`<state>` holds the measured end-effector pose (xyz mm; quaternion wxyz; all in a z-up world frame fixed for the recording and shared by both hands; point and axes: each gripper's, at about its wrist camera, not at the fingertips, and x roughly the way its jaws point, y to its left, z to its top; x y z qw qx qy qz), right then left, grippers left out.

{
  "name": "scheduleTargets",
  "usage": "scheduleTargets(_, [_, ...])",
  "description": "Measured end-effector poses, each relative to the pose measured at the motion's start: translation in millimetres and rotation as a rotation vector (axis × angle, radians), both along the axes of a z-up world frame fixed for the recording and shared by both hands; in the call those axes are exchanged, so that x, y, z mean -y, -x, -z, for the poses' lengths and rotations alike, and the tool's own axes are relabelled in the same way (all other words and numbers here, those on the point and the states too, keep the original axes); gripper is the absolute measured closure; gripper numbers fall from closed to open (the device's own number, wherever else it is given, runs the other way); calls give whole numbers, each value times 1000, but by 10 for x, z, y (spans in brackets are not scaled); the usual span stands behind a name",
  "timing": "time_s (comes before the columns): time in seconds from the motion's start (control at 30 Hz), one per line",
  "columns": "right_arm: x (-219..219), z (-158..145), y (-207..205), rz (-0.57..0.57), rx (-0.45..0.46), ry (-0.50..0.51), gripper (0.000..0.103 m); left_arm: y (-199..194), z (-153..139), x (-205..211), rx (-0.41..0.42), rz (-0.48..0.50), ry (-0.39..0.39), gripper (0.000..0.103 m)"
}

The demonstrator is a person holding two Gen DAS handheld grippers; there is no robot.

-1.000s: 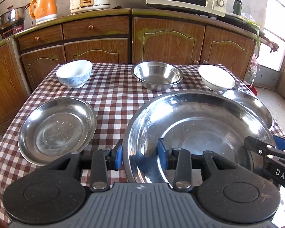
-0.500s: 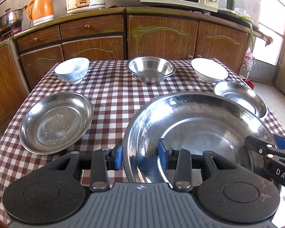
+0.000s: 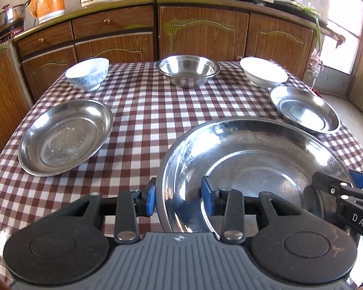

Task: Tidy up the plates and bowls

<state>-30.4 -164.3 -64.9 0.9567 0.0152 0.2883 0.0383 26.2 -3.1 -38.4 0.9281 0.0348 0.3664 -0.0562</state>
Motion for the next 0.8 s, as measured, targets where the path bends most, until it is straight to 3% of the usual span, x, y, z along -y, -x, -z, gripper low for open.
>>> scheduleTargets(0.8, [-40, 324, -102, -12, -68, 4, 62, -72, 302, -47, -46, -14, -19, 63])
